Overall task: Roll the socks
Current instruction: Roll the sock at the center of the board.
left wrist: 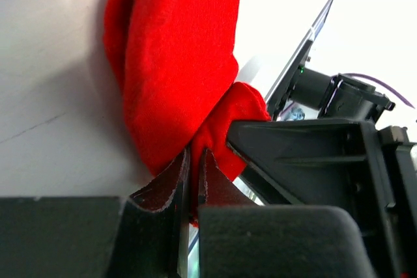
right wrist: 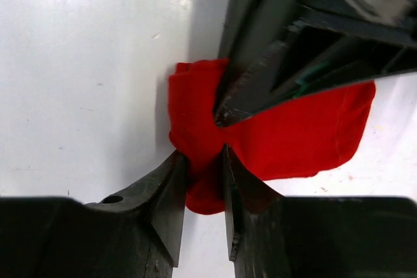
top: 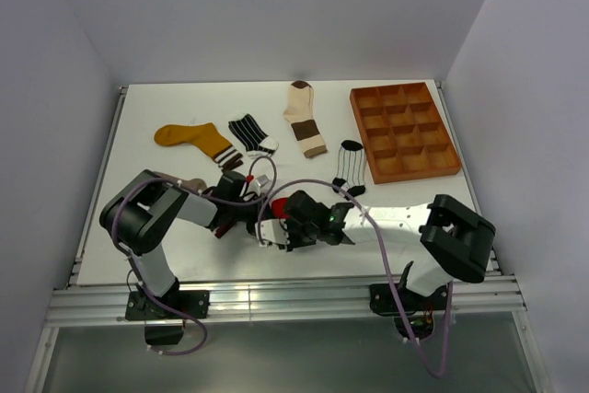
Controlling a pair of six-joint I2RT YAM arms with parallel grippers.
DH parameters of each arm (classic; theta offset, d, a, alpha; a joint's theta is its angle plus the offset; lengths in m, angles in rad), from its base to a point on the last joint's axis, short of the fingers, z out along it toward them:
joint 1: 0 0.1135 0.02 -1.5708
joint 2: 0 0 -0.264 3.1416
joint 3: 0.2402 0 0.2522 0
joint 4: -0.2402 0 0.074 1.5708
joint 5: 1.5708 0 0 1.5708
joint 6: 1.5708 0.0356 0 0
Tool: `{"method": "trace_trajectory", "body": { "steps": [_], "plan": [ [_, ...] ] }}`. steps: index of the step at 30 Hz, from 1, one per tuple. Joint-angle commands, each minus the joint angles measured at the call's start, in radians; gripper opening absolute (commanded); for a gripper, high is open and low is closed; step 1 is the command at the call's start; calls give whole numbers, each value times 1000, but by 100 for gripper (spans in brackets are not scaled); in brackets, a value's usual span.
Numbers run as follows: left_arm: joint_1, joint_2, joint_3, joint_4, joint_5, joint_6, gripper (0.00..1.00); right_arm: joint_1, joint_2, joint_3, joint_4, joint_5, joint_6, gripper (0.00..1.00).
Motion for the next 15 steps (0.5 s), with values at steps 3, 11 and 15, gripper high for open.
{"method": "trace_trajectory", "body": {
  "steps": [3,11,15],
  "plan": [
    [-6,-17,-58,-95,-112,-6,7,-153,48,122,-185,-159,43,22],
    [-9,-84,-95,8,-156,-153,13,-357,218,332,-513,-449,-19,19],
    [-13,-98,-99,15,-181,-172,13,-437,327,425,-630,-529,-56,19]
  ]
}}
